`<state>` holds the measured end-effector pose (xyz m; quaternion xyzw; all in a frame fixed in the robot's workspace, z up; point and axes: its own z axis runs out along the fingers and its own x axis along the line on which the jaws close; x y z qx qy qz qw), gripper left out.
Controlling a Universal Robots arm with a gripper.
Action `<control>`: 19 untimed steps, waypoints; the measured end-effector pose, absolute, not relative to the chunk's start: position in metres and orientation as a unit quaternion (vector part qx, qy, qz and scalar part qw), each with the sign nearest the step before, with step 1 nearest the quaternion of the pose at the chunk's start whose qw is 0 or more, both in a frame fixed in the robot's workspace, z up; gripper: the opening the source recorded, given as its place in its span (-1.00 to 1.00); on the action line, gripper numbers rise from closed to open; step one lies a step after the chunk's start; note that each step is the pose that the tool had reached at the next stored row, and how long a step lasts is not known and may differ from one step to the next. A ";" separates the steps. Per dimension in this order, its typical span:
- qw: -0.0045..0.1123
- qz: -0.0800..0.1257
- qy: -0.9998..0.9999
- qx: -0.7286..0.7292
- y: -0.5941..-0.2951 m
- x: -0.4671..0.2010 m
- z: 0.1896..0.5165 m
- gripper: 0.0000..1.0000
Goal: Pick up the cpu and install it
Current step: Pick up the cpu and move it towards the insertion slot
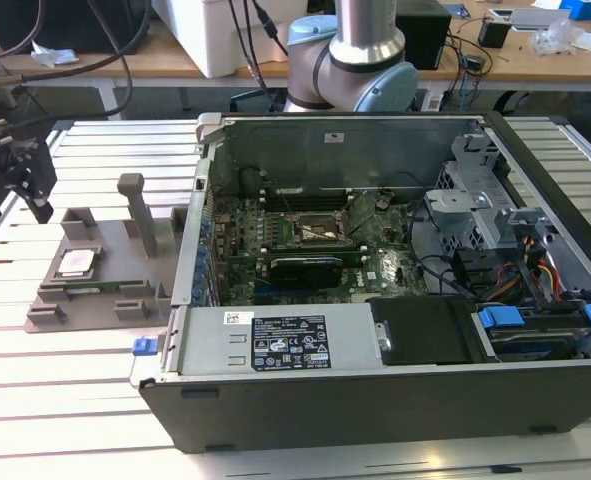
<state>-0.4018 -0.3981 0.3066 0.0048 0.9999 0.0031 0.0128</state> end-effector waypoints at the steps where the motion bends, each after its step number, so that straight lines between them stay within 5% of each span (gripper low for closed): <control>1: 0.013 0.003 1.000 0.005 -0.398 -0.402 0.305 0.33; 19: 0.013 -0.005 1.000 -0.013 -0.388 -0.394 0.269 0.33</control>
